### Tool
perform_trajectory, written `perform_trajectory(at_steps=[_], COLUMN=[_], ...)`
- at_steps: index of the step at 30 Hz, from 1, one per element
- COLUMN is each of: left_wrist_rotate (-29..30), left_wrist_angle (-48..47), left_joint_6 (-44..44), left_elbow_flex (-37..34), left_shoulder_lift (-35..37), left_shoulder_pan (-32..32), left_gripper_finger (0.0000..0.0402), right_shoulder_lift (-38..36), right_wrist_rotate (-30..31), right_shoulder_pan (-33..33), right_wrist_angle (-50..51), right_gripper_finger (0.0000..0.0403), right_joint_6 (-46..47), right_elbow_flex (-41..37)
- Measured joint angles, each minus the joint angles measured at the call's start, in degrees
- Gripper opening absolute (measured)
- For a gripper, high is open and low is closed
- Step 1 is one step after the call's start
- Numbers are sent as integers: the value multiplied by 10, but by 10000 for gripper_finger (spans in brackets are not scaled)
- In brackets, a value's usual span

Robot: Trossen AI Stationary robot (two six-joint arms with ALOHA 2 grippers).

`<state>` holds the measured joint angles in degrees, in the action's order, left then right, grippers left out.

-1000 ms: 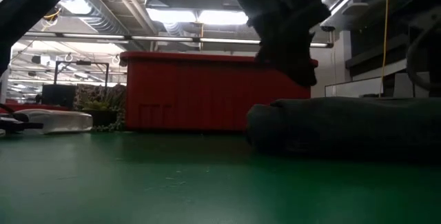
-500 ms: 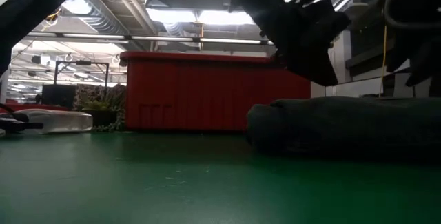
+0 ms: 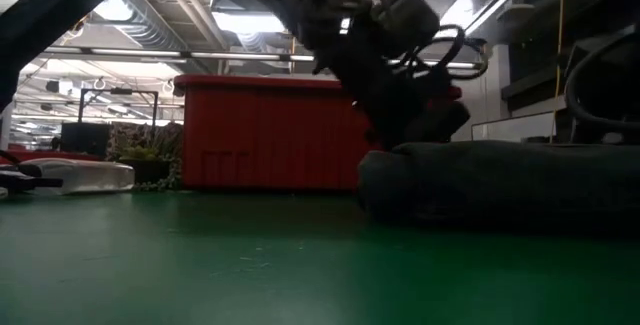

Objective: Fold Laundry from Bin
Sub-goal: Fold the dark blue pants

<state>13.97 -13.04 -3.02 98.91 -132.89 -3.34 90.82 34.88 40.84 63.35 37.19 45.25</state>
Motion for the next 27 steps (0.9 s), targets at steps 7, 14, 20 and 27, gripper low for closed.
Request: perform_trajectory(at_steps=[7, 14, 20, 27], left_wrist_rotate=[-2, 1, 3, 0], left_wrist_angle=[10, -2, -34, -147], left_joint_6=[-31, -30, -28, -24], left_elbow_flex=[-36, -17, 36, 128], left_shoulder_lift=[2, 1, 2, 5], left_shoulder_pan=[-6, -5, 0, 11], left_gripper_finger=[92, 92, 92, 92], right_shoulder_lift=[-2, 1, 1, 1], right_wrist_rotate=[-18, -29, -41, -35], right_shoulder_pan=[0, 0, 0, 1], right_wrist_angle=[-60, -18, 84, 143], right_gripper_finger=[179, 179, 179, 179], right_joint_6=[0, -1, -5, -18], right_elbow_flex=[-31, -12, 58, 144])
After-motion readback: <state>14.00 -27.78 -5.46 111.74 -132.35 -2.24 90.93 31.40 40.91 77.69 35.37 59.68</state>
